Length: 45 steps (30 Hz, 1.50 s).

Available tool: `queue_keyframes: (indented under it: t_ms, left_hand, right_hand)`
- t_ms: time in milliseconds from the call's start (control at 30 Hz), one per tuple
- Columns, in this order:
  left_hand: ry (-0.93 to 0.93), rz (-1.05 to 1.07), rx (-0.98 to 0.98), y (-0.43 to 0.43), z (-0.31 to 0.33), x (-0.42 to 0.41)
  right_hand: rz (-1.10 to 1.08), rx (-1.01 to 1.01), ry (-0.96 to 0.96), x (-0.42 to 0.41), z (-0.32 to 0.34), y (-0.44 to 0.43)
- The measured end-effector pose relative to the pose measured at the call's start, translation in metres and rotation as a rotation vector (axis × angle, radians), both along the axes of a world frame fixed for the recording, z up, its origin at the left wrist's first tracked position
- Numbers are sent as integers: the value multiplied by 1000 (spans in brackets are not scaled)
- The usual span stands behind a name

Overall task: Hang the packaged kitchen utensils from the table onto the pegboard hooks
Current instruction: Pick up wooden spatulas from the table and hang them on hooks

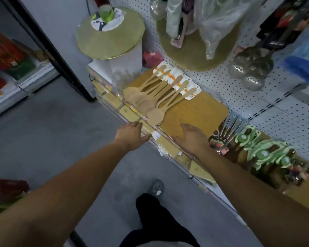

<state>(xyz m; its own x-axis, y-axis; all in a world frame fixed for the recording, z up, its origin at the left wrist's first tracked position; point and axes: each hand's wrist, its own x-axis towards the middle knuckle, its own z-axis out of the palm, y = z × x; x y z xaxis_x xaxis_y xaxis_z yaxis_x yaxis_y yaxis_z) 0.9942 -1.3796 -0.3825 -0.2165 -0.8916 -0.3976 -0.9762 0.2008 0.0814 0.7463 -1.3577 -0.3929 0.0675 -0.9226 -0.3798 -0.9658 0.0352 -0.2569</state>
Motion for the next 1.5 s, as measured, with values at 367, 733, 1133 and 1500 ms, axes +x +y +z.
queue_keyframes:
  t_ms: [367, 733, 1133, 1500]
  left_hand:
    - [75, -137, -23, -118, -79, 1]
    - [286, -268, 61, -235, -165, -67]
    - [414, -144, 55, -298, -214, -113]
    - [576, 68, 256, -308, -223, -126]
  right_hand:
    - [-193, 93, 6, 1, -79, -71]
    - [-452, 97, -33, -5, -144, -159]
    - [-951, 53, -269, 3, -199, -257]
    - [-1483, 235, -948, -3, -198, -269]
